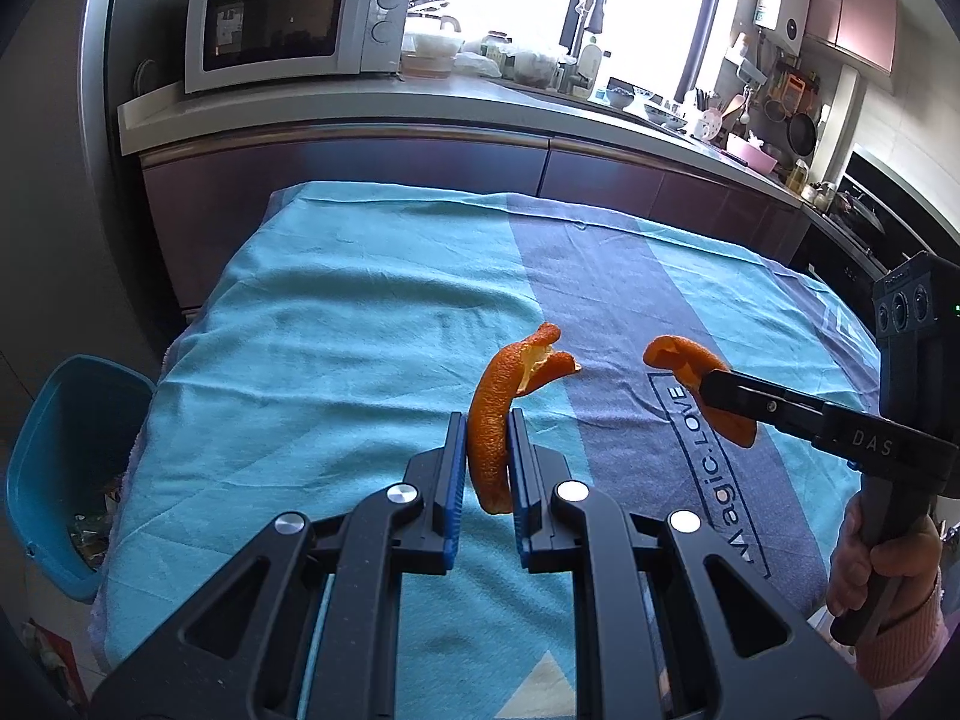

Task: Collect trash
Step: 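Lift both orange peels off the cloth and hold them up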

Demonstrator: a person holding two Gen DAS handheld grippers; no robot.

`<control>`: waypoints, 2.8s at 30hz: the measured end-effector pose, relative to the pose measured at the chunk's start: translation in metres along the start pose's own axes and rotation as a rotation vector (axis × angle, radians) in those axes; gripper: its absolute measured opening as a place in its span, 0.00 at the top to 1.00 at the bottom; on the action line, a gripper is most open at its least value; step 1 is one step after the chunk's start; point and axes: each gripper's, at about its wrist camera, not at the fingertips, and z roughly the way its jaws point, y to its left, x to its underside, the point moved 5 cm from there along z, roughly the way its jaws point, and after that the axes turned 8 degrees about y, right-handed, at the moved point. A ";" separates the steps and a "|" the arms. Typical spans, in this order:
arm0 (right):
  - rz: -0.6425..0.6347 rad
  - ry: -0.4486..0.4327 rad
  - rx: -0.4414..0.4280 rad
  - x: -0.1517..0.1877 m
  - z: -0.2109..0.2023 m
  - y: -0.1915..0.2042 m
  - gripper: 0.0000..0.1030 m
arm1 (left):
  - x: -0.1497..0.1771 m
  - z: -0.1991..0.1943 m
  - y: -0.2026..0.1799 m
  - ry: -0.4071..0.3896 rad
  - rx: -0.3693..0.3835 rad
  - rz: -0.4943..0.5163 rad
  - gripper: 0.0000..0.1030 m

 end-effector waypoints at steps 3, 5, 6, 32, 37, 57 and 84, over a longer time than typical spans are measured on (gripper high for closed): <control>-0.002 -0.001 -0.006 -0.001 0.000 0.002 0.85 | 0.001 -0.003 0.001 -0.005 -0.005 -0.001 0.86; -0.004 -0.001 -0.012 -0.001 0.001 0.003 0.85 | 0.000 -0.005 0.001 -0.007 -0.006 -0.003 0.86; -0.005 -0.001 -0.014 -0.001 0.002 0.005 0.85 | 0.001 -0.005 0.002 -0.009 -0.008 -0.003 0.86; -0.038 0.016 -0.050 -0.005 0.013 0.027 0.85 | 0.002 -0.023 0.017 -0.033 -0.031 -0.036 0.87; -0.044 0.022 -0.057 -0.006 0.016 0.031 0.85 | 0.001 -0.025 0.020 -0.038 -0.039 -0.041 0.86; -0.070 0.047 -0.082 -0.007 0.036 0.048 0.85 | 0.002 -0.033 0.036 -0.046 -0.059 -0.069 0.87; -0.125 0.077 -0.123 -0.008 0.055 0.078 0.85 | 0.008 -0.048 0.059 -0.062 -0.091 -0.109 0.86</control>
